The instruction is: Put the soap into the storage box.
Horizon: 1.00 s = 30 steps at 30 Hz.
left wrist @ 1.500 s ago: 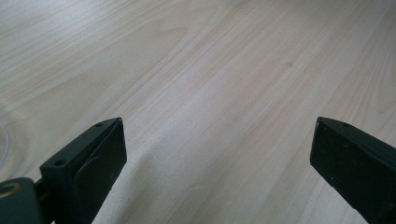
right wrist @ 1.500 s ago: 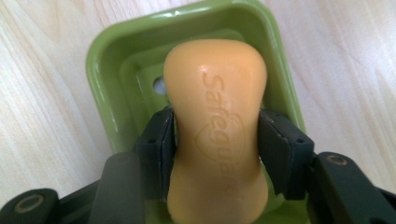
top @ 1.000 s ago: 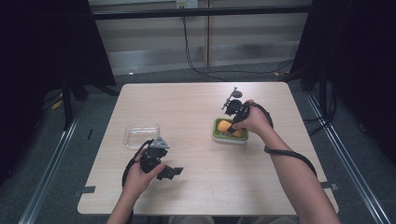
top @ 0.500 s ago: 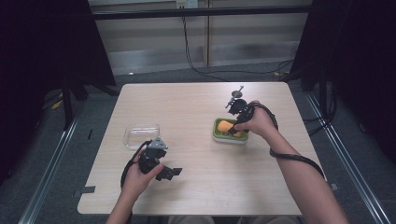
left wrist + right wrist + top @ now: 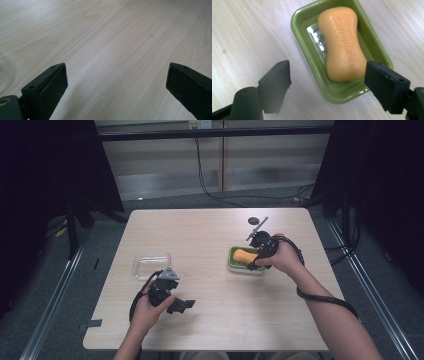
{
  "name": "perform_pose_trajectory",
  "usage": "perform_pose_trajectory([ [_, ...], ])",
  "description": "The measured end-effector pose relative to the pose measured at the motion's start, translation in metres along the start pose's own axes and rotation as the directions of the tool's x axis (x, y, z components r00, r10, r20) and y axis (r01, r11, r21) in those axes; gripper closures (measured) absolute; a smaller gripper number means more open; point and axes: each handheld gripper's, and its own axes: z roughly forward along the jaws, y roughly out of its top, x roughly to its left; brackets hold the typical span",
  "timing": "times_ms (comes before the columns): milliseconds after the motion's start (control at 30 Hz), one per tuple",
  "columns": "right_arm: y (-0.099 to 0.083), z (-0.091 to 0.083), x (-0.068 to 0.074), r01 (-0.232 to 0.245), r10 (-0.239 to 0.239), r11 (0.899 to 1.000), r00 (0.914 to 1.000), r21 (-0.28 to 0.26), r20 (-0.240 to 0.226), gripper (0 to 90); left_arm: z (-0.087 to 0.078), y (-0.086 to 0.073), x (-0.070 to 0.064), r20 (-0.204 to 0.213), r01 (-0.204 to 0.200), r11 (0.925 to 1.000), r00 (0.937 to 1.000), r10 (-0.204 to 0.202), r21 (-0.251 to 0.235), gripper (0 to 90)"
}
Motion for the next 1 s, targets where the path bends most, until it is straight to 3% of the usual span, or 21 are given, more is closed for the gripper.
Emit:
perform_pose_trajectory([
  [1000, -0.050, -0.004, 0.021, -0.011, 0.011, 0.998, 0.9999, -0.061, -0.011, 12.9, 0.003, -0.002, -0.001, 0.001, 0.001, 0.9999, 1.0000, -0.001, 0.010, 3.8],
])
